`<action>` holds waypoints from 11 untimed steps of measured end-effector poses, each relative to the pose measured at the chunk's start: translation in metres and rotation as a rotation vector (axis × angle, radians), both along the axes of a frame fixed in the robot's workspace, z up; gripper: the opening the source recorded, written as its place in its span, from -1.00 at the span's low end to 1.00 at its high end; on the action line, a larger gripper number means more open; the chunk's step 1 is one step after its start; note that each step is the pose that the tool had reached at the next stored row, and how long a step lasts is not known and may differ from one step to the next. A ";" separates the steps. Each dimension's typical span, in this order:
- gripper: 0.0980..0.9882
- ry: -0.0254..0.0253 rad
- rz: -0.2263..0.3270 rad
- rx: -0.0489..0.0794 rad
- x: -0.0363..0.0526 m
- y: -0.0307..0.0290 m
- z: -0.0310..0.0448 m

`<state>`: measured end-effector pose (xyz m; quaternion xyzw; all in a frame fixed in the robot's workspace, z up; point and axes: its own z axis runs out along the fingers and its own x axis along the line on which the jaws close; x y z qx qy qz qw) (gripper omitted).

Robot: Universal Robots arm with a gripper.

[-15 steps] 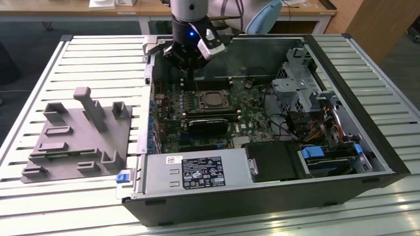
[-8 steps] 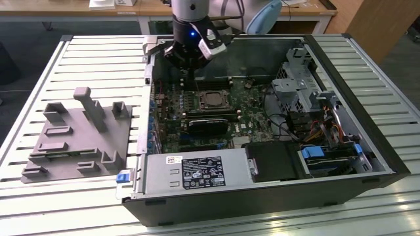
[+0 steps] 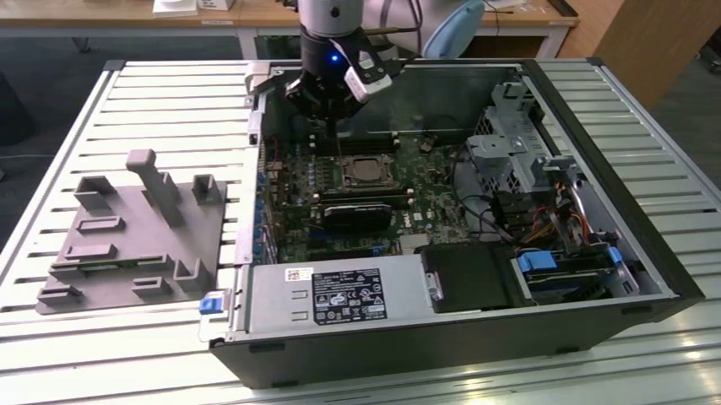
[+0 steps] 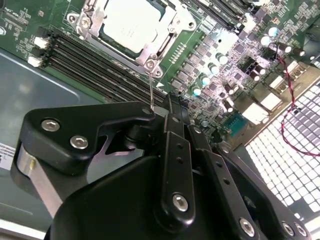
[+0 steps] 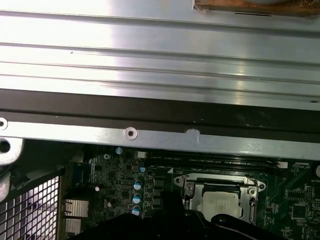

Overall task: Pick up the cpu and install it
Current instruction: 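Install the first cpu locking lever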

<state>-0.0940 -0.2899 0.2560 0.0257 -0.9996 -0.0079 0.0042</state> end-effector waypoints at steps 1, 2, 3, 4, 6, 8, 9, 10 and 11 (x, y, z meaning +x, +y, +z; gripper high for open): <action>-0.98 0.0001 0.000 0.000 0.0010 0.0000 0.0000; -0.98 0.0004 0.000 0.000 0.0019 0.0000 0.0000; -0.98 0.0005 0.000 0.000 0.0030 0.0000 0.0000; -0.98 0.0006 0.000 0.000 0.0042 0.0000 0.0000; -0.98 0.0008 0.000 0.000 0.0066 0.0000 0.0000; -0.98 0.0010 0.000 0.000 0.0096 0.0000 0.0000; -0.98 0.0011 0.000 0.000 0.0114 0.0000 0.0000; -0.98 0.0011 0.000 0.000 0.0135 0.0000 0.0000; -0.98 0.0012 0.000 0.000 0.0161 0.0000 -0.0001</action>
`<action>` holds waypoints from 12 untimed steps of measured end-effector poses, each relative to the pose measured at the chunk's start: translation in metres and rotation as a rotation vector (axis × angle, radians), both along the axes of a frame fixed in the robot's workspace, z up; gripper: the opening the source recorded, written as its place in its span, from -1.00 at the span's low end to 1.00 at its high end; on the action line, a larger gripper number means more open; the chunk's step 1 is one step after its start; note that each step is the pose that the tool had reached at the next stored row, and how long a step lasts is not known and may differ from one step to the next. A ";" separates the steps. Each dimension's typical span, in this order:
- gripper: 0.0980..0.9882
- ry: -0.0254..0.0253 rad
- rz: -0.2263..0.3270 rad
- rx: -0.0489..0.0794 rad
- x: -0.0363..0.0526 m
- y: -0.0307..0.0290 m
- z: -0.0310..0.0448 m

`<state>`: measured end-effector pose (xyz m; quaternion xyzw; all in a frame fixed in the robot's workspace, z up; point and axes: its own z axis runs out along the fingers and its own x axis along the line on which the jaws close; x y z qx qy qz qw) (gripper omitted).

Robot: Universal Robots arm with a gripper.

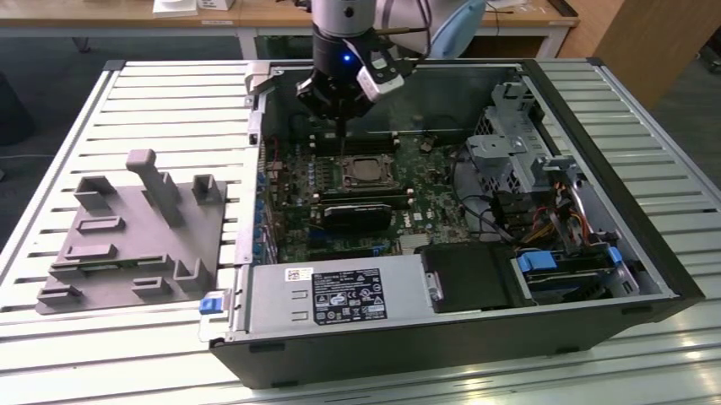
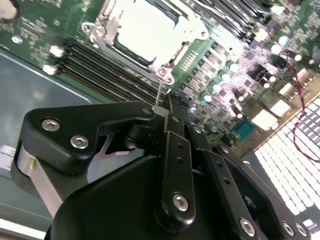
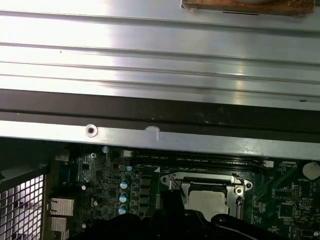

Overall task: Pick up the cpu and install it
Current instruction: 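Install the first cpu locking lever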

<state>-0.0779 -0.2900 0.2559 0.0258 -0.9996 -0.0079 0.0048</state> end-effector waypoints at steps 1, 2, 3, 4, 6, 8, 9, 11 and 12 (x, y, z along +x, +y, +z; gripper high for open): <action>-0.98 0.0002 0.000 0.000 0.0033 0.0000 -0.0001; -0.98 0.0005 0.000 0.000 0.0066 0.0000 -0.0002; -0.98 0.0007 0.000 0.000 0.0096 0.0000 -0.0003; -0.98 0.0008 0.000 0.000 0.0123 0.0000 -0.0004; -0.98 0.0010 0.000 0.000 0.0170 0.0000 -0.0006; -0.98 0.0010 0.000 0.000 0.0208 0.0000 -0.0008; -0.98 0.0009 0.000 0.000 0.0221 0.0000 -0.0010; -0.98 0.0010 0.000 0.005 0.0235 -0.0001 -0.0014; -0.98 0.0012 0.000 0.017 0.0239 -0.0001 -0.0018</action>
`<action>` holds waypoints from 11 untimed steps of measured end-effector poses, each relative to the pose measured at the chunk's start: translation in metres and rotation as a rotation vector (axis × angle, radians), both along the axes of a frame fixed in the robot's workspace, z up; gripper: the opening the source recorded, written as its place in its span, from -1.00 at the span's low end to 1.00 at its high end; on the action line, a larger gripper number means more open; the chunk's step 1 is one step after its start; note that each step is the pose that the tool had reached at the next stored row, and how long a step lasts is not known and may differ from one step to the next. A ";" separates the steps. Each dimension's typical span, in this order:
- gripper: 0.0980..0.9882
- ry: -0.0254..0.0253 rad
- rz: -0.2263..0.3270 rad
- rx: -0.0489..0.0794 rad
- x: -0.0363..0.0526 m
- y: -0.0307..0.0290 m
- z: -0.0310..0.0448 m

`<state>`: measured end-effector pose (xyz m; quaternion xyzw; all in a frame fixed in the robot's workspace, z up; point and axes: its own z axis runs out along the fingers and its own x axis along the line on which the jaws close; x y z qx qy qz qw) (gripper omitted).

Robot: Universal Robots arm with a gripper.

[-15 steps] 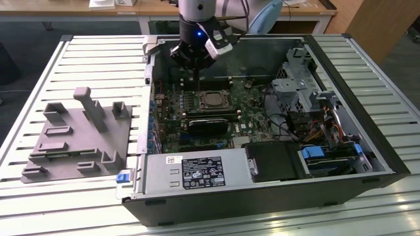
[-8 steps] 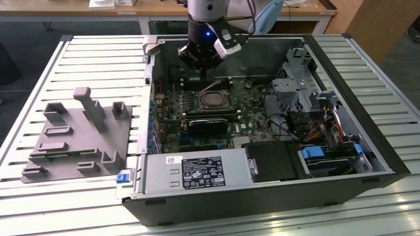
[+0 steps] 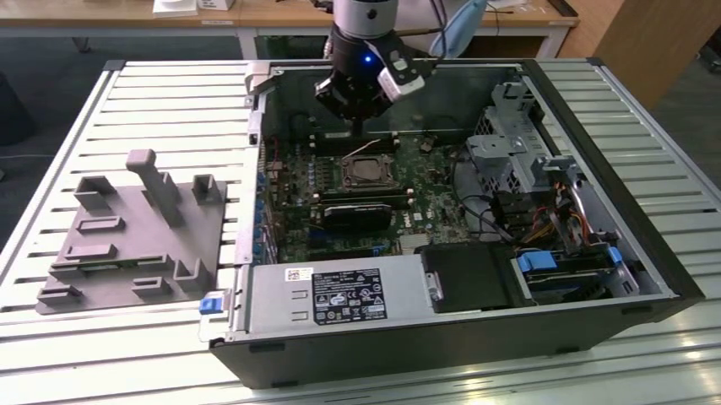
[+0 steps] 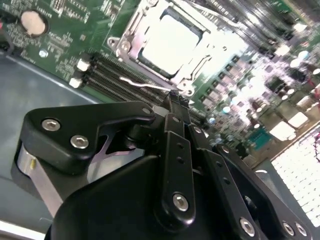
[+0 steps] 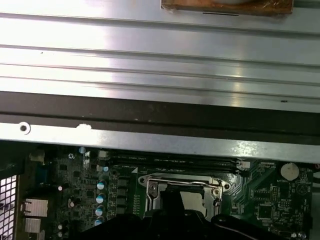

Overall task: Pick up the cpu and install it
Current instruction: 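Install the first cpu locking lever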

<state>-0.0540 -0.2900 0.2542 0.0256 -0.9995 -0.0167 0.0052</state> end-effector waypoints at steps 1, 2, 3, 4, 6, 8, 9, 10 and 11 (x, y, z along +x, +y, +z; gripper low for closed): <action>-0.98 -0.0003 0.000 0.016 0.0002 0.0001 -0.0004; -0.98 -0.0002 0.000 0.029 0.0003 0.0000 -0.0008; -0.98 -0.0003 0.000 0.039 0.0006 0.0000 -0.0013; -0.98 -0.0006 0.000 0.040 0.0012 0.0001 -0.0019; -0.98 -0.0003 0.000 0.040 0.0018 0.0001 -0.0031; -0.98 -0.0003 0.000 0.040 0.0029 0.0001 -0.0047; -0.98 -0.0003 0.000 0.040 0.0033 0.0001 -0.0055; -0.98 -0.0002 0.000 0.040 0.0042 0.0001 -0.0066; -0.98 -0.0002 0.000 0.040 0.0053 0.0001 -0.0077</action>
